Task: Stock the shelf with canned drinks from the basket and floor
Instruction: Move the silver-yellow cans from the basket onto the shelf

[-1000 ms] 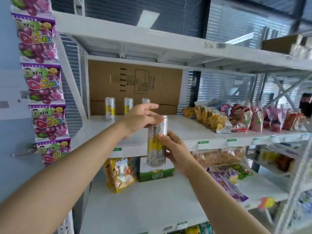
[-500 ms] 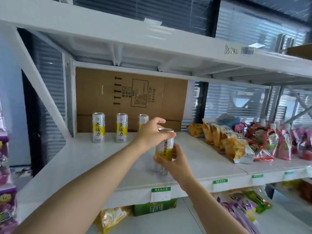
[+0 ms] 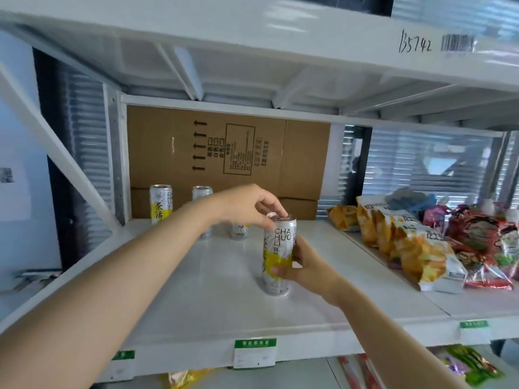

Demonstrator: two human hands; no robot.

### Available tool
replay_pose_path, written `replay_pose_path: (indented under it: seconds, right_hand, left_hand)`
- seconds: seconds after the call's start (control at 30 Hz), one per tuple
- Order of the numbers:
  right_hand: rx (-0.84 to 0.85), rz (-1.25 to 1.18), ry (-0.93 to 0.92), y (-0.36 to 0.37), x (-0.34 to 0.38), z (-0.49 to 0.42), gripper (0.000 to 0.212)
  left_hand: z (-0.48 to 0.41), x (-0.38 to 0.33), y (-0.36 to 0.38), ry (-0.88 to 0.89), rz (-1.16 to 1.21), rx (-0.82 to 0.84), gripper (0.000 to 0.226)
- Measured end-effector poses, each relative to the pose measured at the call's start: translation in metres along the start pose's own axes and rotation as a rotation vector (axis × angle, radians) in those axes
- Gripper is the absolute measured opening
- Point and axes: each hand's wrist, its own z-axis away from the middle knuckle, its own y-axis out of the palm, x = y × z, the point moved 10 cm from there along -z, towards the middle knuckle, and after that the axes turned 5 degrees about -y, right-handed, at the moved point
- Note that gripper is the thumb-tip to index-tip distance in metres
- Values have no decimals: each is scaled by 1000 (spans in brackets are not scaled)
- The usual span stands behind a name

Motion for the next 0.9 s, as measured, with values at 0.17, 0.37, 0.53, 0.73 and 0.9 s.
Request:
replay_pose_path:
  seconds: [0.17,0.37,0.53,0.73,0.9]
  right_hand:
    - [-29,135,-20,-3,-4,-6,83]
    - [57,147,21,-4,-6,-11,85]
    - [-57,226,-3,-8,-10,-23,76]
    - [-24,306,36,-20,-22,-58,73]
    - [-59,281,94,-32,-40,-90,57]
  left_hand:
    - [-10,0,-4,28,-77,-42,18]
    - [-10,-13,-10,91,-259,-213,27]
    - [-16,-11,-5,117,-356,-182,30]
    - [-49,0,-1,87,-438,-210,20]
    - [-88,22,-2,9,-380,-248,22]
